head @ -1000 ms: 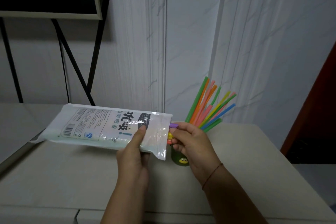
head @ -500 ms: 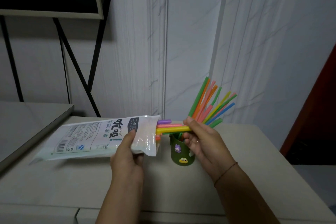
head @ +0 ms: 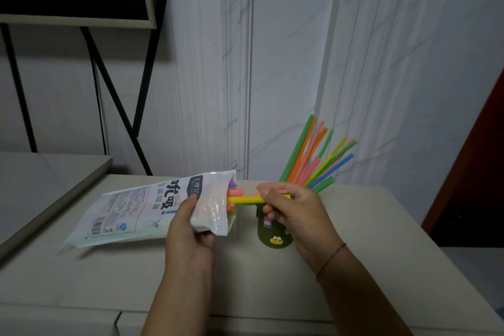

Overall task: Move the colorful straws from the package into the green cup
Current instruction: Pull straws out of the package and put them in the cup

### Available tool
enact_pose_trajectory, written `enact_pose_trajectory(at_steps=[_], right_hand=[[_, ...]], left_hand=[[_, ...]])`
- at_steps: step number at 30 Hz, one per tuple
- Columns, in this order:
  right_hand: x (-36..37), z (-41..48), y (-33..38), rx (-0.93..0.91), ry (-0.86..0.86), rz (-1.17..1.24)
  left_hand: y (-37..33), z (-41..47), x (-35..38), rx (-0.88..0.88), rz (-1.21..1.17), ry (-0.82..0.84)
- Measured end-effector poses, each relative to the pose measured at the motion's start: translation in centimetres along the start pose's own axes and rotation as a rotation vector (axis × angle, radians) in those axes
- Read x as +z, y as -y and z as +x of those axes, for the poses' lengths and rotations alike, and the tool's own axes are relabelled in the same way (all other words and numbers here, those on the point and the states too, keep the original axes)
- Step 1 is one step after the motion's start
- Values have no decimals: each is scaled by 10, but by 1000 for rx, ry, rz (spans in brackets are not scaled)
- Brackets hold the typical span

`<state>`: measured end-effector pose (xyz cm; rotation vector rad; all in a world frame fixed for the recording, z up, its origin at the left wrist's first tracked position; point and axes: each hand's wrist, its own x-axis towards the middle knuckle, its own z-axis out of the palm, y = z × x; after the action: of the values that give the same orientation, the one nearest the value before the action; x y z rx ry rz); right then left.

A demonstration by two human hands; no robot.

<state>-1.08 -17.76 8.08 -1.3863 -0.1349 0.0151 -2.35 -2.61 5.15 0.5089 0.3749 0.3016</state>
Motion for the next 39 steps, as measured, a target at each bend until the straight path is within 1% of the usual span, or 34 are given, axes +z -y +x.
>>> enact_pose_trajectory(at_steps=[6,9,13,17,19,22,25,28,31,34,39], right_hand=[[-17,3,8,-39,-87,-16],[-27,5,13,-40,-112,149],[-21,5,12,-11,-75,376],[-2,4,6,14,-41,477],[7,2,1,25,-12,441],[18,-1,-7,16,23,324],[15,0,-4,-7,-15,248],[-1,5,3,-16,-96,308],[-14,7,7,-1,-115,327],[-13,6,5,34,-92,270],[2,3,-2,51,-16,180]], left_hand=[[-8,0,-1,-42,-51,-44],[-15,3,-3,-26,-82,-80],[-13,2,-3,0,-65,-66],[-5,-1,2,-5,-73,-120],[-1,-2,4,6,-74,-128],[3,-3,6,19,-56,-121],[0,-2,4,16,-56,-122],[-10,1,0,38,-84,-110],[-13,2,-2,52,-75,-88],[-6,0,0,56,-39,-81],[9,-6,8,67,0,-136]])
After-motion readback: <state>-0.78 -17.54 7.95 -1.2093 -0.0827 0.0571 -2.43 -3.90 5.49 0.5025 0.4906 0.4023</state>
